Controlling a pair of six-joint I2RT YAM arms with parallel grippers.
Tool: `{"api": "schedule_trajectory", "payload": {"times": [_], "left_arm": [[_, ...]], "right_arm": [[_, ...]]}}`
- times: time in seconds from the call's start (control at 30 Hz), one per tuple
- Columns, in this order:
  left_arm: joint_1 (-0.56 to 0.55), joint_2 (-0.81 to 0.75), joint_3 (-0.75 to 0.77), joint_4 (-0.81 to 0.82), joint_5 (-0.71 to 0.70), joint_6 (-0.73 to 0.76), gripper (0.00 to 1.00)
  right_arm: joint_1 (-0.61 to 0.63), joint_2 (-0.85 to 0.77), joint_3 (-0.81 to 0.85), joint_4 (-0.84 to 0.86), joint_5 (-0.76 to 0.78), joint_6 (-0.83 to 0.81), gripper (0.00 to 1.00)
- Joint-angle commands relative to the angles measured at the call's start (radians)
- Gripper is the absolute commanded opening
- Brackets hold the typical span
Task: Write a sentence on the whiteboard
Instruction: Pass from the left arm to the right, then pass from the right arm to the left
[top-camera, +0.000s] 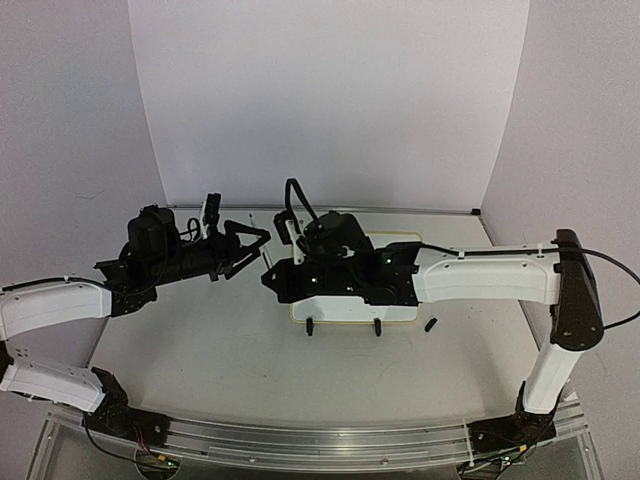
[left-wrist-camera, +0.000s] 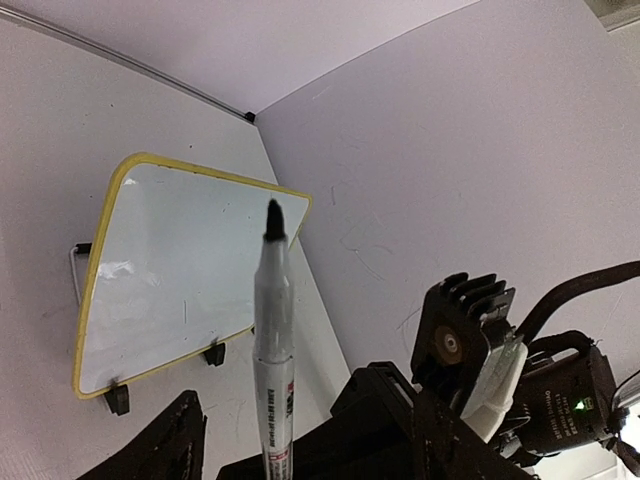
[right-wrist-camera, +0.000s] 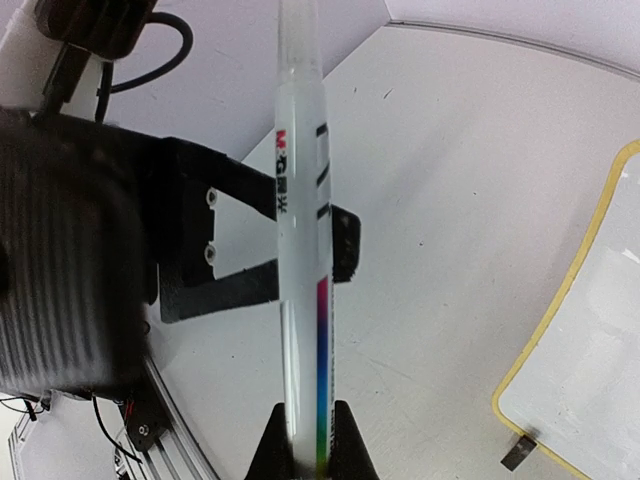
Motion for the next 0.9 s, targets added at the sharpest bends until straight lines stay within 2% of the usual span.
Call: {"api": "schedule_trajectory", "payload": {"times": [0.0,0.2,0.6,0.87], "left_arm": [[0.031,-0.036,0.058,-0.038,0.033,0.03,0.71],[0.046,-0.012,0.082,-0.024,0.078,0.024,0.71],[0.046,-0.006,0.078,0.006,0.088,-0.001,0.59],[0.046,-0.007,0.048,0.039,0.073,-0.036,0.29]], "right_arm": [[0.004,-0.107,-0.046,-0.024,0.004,-0.05,0.0],[0.003,-0.151,-0.066,-0.062,-0.049,-0.08,0.0],[0.003,-0.137,-0.042,-0.133,-0.11,-0.114,0.0],[0.003,-0.122,-0.038,-0.141,-0.13,-0.116,0.0]]}}
